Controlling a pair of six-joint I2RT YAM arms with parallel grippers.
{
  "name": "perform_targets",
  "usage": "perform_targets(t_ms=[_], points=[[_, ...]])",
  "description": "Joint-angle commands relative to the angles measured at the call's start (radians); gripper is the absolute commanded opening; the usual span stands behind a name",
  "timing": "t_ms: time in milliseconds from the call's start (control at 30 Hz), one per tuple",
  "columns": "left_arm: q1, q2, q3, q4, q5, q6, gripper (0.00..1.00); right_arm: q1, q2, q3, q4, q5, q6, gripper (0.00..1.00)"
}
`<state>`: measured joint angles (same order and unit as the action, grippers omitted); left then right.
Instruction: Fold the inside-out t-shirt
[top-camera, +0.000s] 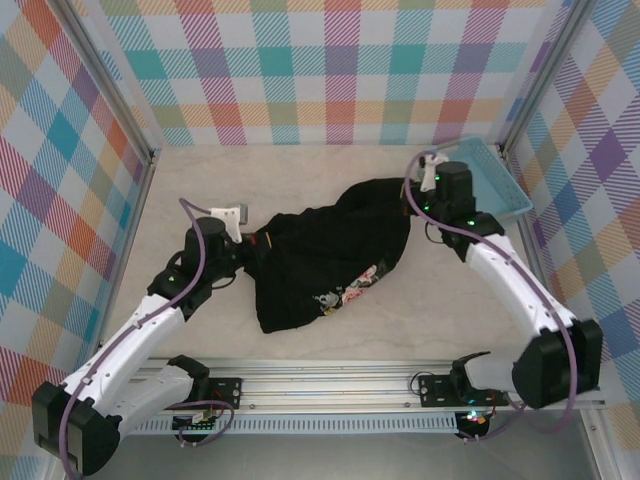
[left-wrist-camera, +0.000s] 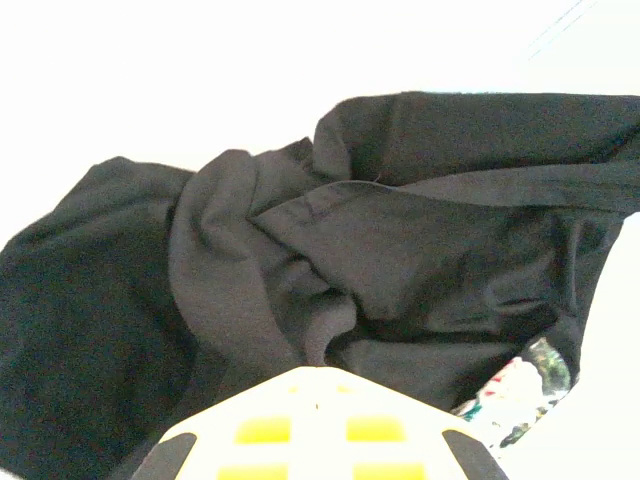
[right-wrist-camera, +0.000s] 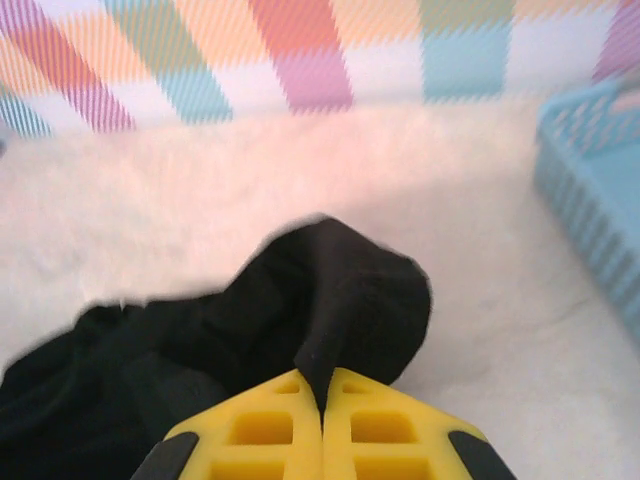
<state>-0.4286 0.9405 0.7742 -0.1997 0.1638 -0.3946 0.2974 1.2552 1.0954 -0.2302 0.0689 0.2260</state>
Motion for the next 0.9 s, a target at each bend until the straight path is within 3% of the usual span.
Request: perform_targets(t_ms=[0, 100, 167, 233, 367, 500, 600, 700, 867], points=[[0.013, -0.005, 0.078, 0.08, 0.032, 0.041, 0.0, -0.029, -0.022, 0.011, -0.058, 0.08, -0.024, 0.0], [0.01, 0.03, 0.117, 0.127, 0.169, 0.03, 0.0, -0.038, -0.004, 0.012, -0.091, 0.146, -0.031, 0.0], [-0.003, 0.067, 0.147, 0.128, 0.233, 0.03, 0.0, -0.038, 0.036, 0.023, -0.13, 0.134, -0.022, 0.14], [-0.027, 0.096, 0.166, 0.109, 0.243, 0.045, 0.0, -0.038, 0.08, 0.039, -0.179, 0.089, -0.012, 0.35], [-0.039, 0.107, 0.172, 0.082, 0.217, 0.058, 0.0, 0.034, 0.055, -0.006, -0.144, 0.012, -0.078, 0.53], [-0.039, 0.11, 0.178, 0.069, 0.205, 0.065, 0.0, 0.186, 0.006, -0.108, 0.033, -0.263, -0.104, 0.58], [-0.04, 0.12, 0.183, 0.065, 0.206, 0.067, 0.0, 0.295, 0.068, -0.136, 0.154, -0.435, -0.046, 0.61], [-0.04, 0.123, 0.183, 0.066, 0.205, 0.064, 0.0, 0.374, 0.141, -0.148, 0.256, -0.491, -0.016, 0.69], [-0.04, 0.114, 0.182, 0.06, 0.201, 0.067, 0.0, 0.405, 0.252, -0.115, 0.349, -0.502, 0.012, 0.7]])
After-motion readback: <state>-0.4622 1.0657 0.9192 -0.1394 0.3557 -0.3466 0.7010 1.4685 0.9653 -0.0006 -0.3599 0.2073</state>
